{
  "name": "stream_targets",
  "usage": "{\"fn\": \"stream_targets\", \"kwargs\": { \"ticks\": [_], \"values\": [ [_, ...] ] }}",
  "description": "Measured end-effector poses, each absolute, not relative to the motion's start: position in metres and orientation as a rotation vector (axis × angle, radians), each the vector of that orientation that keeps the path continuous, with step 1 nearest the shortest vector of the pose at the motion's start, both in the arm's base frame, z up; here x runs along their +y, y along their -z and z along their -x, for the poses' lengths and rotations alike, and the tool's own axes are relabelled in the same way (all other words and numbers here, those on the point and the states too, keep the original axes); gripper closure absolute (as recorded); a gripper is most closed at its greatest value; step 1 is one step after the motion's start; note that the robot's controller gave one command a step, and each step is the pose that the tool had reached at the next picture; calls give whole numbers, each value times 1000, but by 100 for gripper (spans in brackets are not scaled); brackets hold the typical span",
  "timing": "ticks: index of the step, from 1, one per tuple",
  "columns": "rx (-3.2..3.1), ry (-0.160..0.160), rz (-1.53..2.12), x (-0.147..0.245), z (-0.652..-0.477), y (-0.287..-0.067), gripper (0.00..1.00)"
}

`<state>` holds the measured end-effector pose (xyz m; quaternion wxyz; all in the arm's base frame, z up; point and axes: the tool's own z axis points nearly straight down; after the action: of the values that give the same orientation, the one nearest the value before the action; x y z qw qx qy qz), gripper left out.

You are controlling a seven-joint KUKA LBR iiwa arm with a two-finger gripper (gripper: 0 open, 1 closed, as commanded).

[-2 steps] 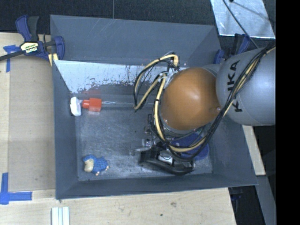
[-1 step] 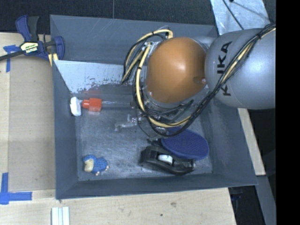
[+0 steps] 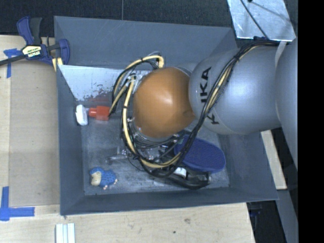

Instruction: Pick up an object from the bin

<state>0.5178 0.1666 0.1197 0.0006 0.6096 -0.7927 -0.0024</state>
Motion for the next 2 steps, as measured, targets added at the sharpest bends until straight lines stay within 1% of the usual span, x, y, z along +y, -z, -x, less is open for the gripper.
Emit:
{"fn": "stream_targets", "kwargs": {
  "ticks": [1,2],
  "values": [
    [-2548,5,-1840,211,-500,-90,0],
    [-2556,4,-1839,210,-502,-93,100]
  ]
}}
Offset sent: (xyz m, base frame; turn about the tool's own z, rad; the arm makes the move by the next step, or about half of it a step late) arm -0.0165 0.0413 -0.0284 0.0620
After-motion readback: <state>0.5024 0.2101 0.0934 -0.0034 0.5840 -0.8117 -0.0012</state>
